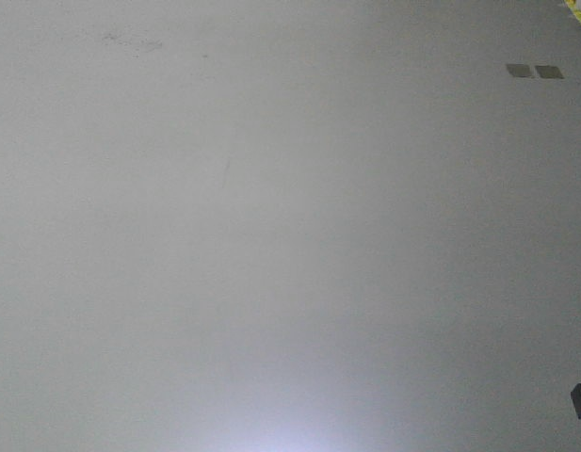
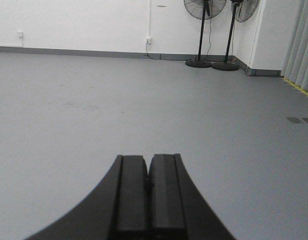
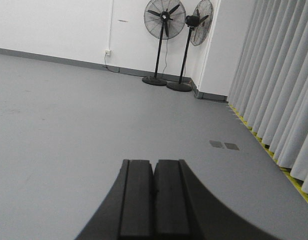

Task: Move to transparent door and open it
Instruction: 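Drive the base across the grey floor, turning toward the glass door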

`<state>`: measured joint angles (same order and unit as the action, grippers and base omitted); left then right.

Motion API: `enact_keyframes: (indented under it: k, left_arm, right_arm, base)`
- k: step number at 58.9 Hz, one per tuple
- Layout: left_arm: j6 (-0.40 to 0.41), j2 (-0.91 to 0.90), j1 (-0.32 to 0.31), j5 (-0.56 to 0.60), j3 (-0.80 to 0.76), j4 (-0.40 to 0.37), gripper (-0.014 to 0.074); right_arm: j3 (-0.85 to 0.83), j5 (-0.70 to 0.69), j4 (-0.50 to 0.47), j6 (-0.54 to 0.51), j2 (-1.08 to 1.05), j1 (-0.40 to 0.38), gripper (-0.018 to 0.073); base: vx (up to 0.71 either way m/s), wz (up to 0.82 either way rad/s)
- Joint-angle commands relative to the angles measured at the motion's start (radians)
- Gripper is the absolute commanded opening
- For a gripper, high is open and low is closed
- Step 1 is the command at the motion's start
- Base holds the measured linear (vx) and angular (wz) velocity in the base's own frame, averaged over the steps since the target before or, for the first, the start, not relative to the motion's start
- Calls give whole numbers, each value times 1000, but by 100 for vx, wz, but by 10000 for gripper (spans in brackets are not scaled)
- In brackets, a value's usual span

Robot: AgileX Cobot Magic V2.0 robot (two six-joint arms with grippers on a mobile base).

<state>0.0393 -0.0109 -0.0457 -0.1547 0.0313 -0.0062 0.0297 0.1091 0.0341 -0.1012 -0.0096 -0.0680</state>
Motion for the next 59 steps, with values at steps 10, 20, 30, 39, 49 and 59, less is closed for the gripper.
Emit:
enact_keyframes:
  k: [10, 20, 30, 39, 49, 59]
  left_arm:
    - [0, -15, -5, 84, 16, -8, -3]
    - [0, -15, -5, 84, 16, -8, -3]
    - [0, -15, -5, 84, 16, -8, -3]
    - [0, -15, -5, 84, 16, -8, -3]
    - [0, -15, -5, 84, 16, -8, -3]
    - [0, -15, -5, 84, 16, -8, -3]
  right_arm:
    - [5, -86, 8, -10, -16, -4, -6]
    - [5, -86, 8, -10, -16, -4, -6]
    - [5, -86, 8, -10, -16, -4, -6]
    - [5, -86, 8, -10, -16, -4, -6]
    - [5, -86, 8, -10, -16, -4, -6]
    - [5, -86, 8, -10, -16, -4, -6]
  base:
    - [13, 5]
    - [12, -18]
    - [13, -26]
    - [15, -18]
    - [18, -10]
    - [21, 0]
